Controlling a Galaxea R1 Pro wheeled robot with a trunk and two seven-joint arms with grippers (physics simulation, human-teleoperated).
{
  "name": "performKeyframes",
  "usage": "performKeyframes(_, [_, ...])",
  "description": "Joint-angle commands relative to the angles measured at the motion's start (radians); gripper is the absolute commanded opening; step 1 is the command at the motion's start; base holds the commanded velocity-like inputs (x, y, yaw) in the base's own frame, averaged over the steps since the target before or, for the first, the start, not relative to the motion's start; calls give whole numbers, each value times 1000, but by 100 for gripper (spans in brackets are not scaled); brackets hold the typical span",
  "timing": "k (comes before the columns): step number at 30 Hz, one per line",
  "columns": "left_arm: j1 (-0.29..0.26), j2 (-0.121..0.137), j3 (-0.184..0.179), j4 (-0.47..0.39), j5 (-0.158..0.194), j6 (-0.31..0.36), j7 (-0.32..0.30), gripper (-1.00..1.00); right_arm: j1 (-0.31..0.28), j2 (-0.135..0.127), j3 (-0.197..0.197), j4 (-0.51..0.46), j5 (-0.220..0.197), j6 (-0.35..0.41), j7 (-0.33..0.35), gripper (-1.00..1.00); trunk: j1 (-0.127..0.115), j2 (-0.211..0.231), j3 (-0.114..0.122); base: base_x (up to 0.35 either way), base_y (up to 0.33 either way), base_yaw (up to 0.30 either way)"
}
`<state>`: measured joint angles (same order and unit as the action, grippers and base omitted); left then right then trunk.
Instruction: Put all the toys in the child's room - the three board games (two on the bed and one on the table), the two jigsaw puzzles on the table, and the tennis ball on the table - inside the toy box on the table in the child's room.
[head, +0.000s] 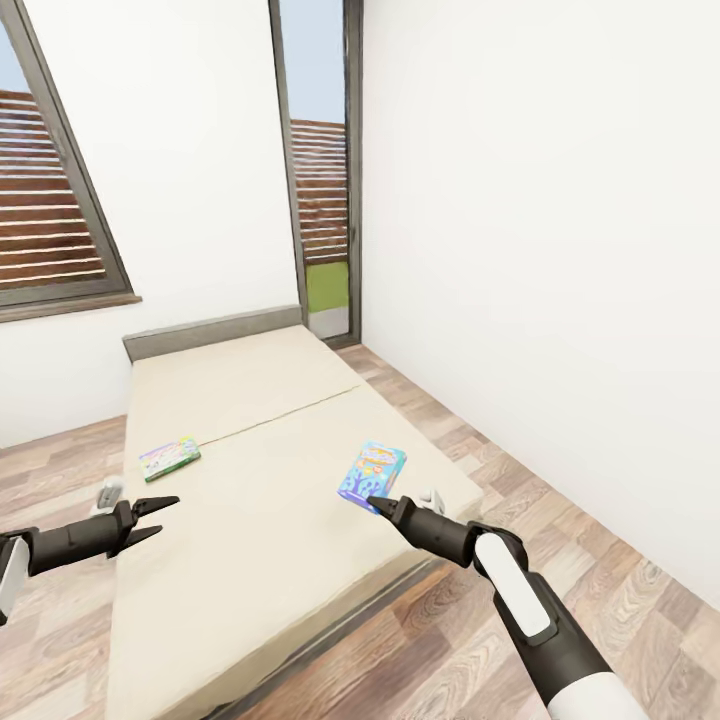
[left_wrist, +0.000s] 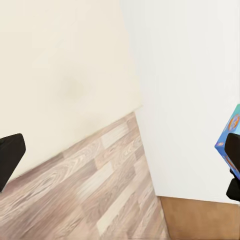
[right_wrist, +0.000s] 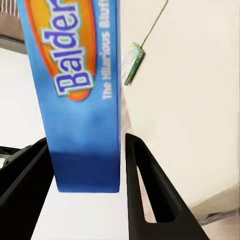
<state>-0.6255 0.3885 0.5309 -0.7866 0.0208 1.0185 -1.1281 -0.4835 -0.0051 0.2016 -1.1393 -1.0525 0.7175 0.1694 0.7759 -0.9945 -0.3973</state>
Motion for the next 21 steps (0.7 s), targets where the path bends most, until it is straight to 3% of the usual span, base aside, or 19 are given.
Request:
performKeyframes(1, [0, 0, 2, 0, 2, 9, -2, 100, -2, -1, 1, 0, 1, 2, 4, -100, -4, 6, 2, 0, 0, -281])
performKeyframes(8, [0, 0, -47, 0, 2, 10, -5, 100, -3, -1, -5, 1, 0, 2, 4, -100, -31, 55, 27, 0, 0, -281])
performKeyframes(21, [0, -1, -54, 0, 2, 10, -6, 100, -3, 0, -5, -2, 0, 3, 4, -100, -81, 146, 74, 0, 0, -281])
